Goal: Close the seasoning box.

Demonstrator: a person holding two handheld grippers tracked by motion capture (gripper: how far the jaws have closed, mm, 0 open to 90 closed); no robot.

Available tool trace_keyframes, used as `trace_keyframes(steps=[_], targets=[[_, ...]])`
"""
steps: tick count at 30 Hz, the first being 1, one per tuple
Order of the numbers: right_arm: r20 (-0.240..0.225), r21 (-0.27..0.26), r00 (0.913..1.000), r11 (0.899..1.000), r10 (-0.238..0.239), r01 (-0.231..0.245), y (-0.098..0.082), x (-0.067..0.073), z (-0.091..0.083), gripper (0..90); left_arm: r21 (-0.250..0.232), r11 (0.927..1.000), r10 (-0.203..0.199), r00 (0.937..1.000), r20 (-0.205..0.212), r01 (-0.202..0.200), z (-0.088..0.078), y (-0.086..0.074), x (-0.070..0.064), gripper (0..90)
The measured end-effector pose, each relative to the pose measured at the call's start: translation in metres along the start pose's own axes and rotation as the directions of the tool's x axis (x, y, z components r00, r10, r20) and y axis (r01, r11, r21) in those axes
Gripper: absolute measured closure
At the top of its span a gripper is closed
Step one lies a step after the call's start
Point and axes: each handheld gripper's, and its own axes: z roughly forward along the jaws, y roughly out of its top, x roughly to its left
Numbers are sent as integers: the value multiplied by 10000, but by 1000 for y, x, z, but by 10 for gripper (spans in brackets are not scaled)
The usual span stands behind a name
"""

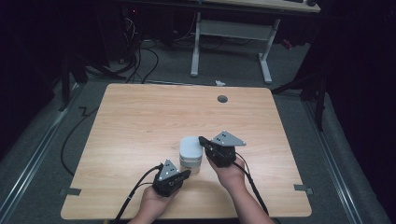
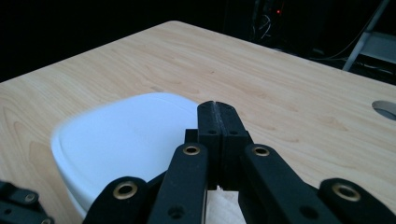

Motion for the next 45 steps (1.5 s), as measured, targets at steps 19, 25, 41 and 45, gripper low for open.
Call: trace_keyframes(steps=[19,25,41,45], targets=[[559,-204,9977,9991,375,-364,-12,-23,-30,896,-286,9996,88,9995,317,-79,-42,26,8,795],[1154,20,9908,9974,709,-716,-29,-45,-44,896,-1305,9914,-82,9928,-1195,-75,-67,59,60,719],[2888,286,9246,9631,2484,-2676,-124,-103,-113,675,-1909,9764,70,8987,-4384,-1007,-108,60,127,497],[2971,283,9309,9725,2125,-2310,-125,-99,-122,595,-1807,9742,392,8901,-4541,-1351,-110,55,122,485]])
